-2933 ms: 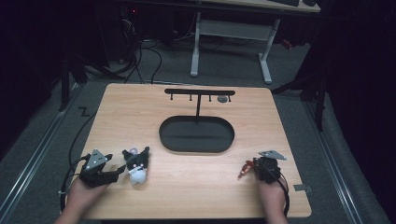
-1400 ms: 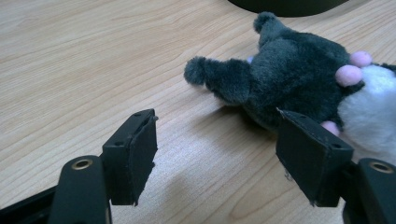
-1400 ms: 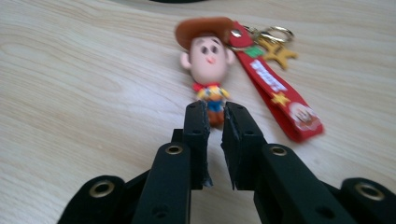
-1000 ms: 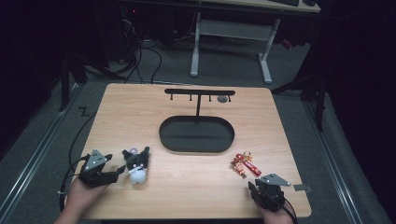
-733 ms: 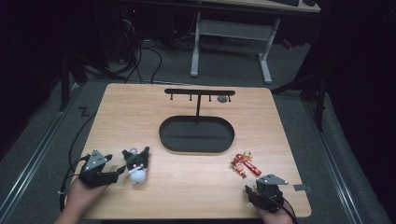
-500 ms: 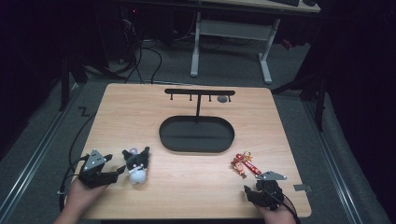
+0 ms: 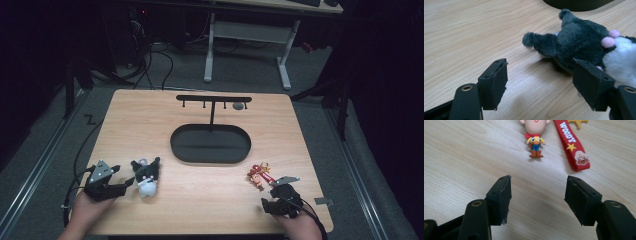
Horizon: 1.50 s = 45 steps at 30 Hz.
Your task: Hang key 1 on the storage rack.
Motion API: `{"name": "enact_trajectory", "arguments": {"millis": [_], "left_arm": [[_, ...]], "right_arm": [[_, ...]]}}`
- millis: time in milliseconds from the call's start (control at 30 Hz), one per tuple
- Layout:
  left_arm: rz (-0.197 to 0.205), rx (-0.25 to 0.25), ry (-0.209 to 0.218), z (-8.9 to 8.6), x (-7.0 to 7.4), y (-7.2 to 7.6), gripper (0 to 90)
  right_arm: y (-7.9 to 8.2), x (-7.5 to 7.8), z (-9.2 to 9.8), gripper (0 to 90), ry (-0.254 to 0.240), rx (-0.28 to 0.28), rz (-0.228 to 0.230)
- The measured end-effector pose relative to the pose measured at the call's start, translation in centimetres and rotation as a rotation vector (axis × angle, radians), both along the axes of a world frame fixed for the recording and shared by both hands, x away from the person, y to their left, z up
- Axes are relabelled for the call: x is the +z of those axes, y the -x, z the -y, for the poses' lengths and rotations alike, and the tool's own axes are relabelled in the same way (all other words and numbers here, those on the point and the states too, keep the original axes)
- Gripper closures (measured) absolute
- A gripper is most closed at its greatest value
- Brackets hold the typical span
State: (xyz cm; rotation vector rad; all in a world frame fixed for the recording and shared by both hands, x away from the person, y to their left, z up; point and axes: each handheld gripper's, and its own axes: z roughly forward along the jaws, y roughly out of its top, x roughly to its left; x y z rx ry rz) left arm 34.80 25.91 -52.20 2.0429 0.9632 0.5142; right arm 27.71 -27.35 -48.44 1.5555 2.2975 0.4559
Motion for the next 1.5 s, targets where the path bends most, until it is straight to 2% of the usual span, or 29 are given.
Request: {"name": "enact_trajectory", "arguments": {"millis": [300, 400, 433, 500, 633, 733, 933, 1100, 1367, 1500], "left_arm": [[0.000, -0.004, 0.001, 0.0, 0.0, -0.1, 28.1], [0.002, -0.003, 0.003, 0.0, 0.0, -0.1, 28.1], [0.002, -0.003, 0.004, 0.0, 0.0, -0.1, 28.1], [0.002, -0.004, 0.004, 0.0, 0.0, -0.1, 28.1], [-0.003, -0.008, 0.004, 0.0, 0.0, 0.0, 28.0], [-0.002, -0.008, 0.001, 0.0, 0.0, 0.0, 27.7], [-0.003, -0.009, 0.003, -0.1, 0.0, 0.0, 27.6], [-0.001, -0.008, 0.003, 0.0, 0.0, 0.0, 27.6], [-0.001, -0.008, 0.002, 0.0, 0.0, -0.1, 27.6], [-0.002, -0.011, 0.002, -0.1, 0.0, -0.1, 27.6]], "right_arm": [[-0.8, 0.4, -0.5, 37.0, 0.030, 0.021, -0.099], [-1.0, 0.4, -0.6, 36.7, 0.042, 0.030, -0.113], [-1.2, 0.5, -0.7, 36.3, 0.058, 0.037, -0.130], [-1.3, 0.4, -0.8, 36.2, 0.054, 0.037, -0.132], [-1.7, 0.8, -0.9, 35.4, 0.067, 0.045, -0.164], [-2.0, 1.1, -1.0, 34.6, 0.062, 0.042, -0.172], [-2.4, 1.7, -1.5, 34.1, 0.090, 0.073, -0.191], [-2.9, 1.9, -1.8, 32.9, 0.092, 0.094, -0.195], [-4.3, 1.7, -2.3, 24.1, 0.072, 0.085, -0.201], [-5.0, 1.7, -2.4, 24.0, 0.059, 0.086, -0.212]]}}
